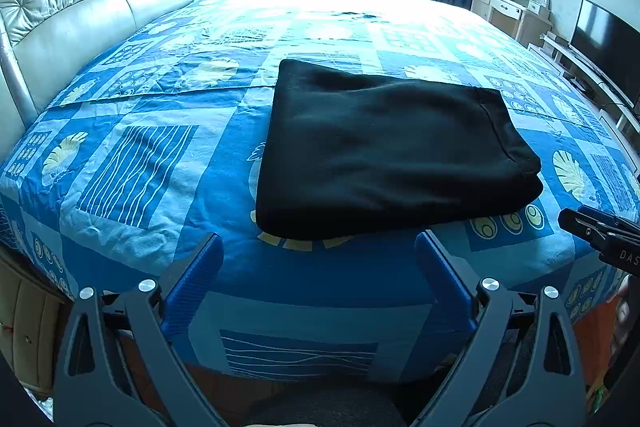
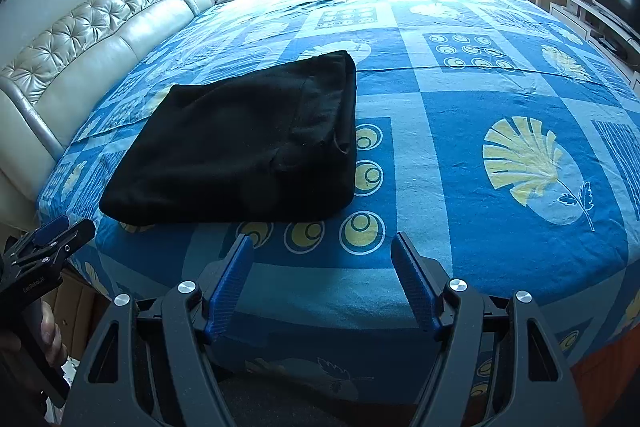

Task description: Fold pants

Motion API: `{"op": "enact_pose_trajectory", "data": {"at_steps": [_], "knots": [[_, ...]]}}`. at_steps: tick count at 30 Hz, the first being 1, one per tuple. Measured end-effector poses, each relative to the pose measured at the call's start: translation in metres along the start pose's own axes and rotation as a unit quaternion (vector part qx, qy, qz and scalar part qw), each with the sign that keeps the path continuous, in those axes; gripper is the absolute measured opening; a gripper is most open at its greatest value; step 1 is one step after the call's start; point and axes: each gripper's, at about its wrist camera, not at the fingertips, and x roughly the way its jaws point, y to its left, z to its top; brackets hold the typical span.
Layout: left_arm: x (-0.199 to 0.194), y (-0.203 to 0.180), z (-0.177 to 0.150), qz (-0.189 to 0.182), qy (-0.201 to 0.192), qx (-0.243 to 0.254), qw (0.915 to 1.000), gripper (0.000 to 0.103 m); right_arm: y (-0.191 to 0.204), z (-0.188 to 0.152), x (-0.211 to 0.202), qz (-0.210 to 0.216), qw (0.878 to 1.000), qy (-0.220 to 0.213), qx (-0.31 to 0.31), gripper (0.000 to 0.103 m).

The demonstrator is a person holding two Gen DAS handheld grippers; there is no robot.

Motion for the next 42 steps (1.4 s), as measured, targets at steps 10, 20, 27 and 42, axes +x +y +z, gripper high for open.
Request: {"op": "enact_pose_trajectory", "data": {"at_steps": [10,20,27,42], "knots": [[0.002,0.005,0.001,-0.002,0.008,-0.015,0.9998,0.096,0.001,0.000,0.001,0.000,1.000,0.003,-0.002,0.071],[0.002,0.005,0.001,-0.002,0.009,-0.014,0.9999,0.096,0.001,-0.002,0.003,0.001,1.000,0.009,-0.003,0.071],[0.002,0.006,0.003,-0.004,0.011,-0.018,0.9998,0.097,0.000,-0.003,0.006,0.003,1.000,0.015,-0.003,0.071],[0.049,0.112,0.113,0.059,-0.044,-0.049,0.9961,0.101,-0.024,0.088,0.019,0.024,0.999,-0.030,0.029,0.077]]}}
